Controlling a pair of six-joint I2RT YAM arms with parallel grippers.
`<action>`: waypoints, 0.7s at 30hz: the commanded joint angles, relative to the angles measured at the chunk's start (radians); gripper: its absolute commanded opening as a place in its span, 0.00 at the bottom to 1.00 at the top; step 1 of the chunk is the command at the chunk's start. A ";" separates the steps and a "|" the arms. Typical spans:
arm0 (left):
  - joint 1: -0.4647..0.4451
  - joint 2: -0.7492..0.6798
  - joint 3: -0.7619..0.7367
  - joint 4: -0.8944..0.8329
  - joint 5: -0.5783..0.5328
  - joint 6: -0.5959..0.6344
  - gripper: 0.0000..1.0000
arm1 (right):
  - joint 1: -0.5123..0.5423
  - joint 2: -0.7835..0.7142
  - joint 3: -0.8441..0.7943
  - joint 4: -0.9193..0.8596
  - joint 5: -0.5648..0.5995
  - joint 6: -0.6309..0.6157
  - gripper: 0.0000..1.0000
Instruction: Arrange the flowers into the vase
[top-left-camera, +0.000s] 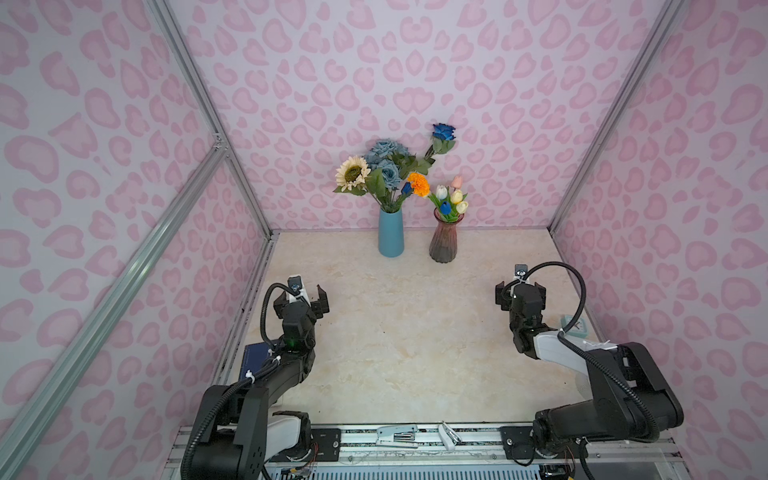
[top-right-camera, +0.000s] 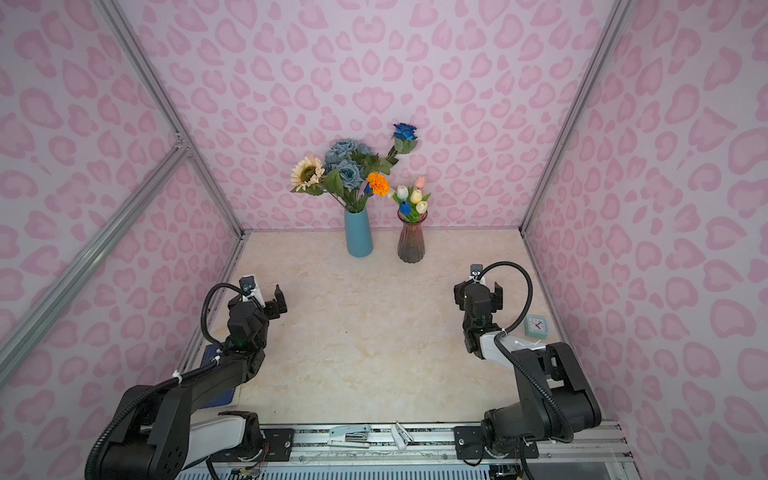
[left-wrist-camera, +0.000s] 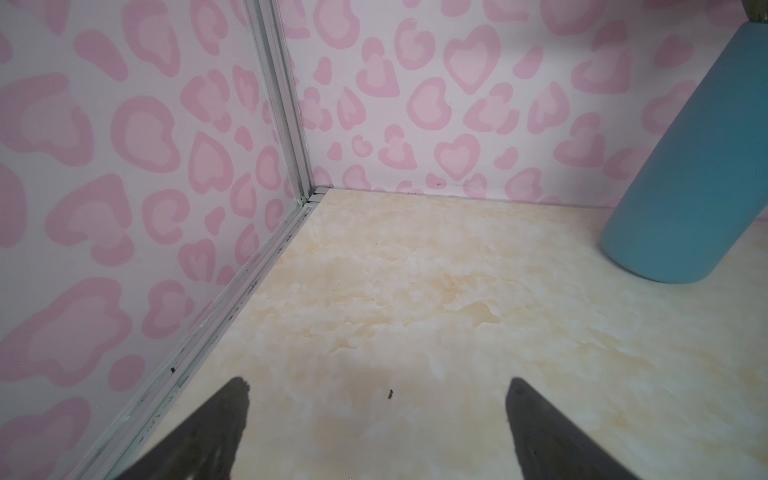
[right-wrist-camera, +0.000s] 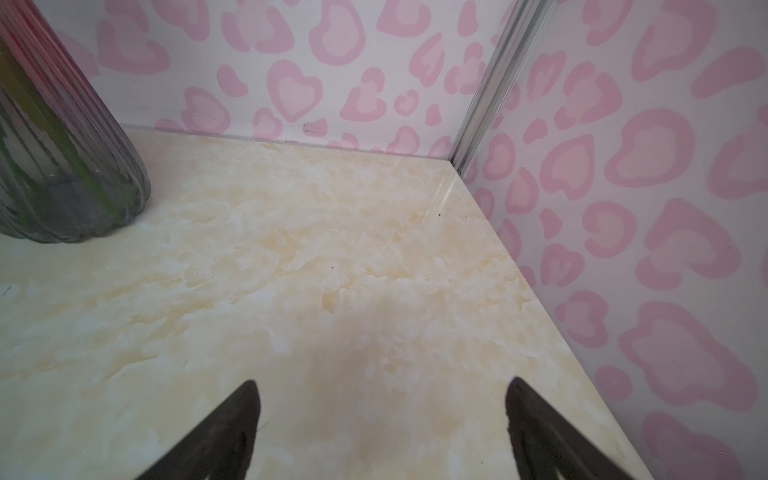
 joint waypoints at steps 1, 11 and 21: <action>0.001 0.000 -0.052 0.102 0.092 -0.005 0.99 | 0.007 0.034 -0.111 0.233 -0.012 -0.031 0.92; 0.005 0.154 -0.076 0.310 0.171 0.072 0.96 | -0.041 0.126 -0.313 0.682 -0.145 -0.019 0.94; 0.131 0.238 0.047 0.170 0.331 -0.026 0.96 | -0.204 0.094 -0.135 0.286 -0.398 0.089 0.98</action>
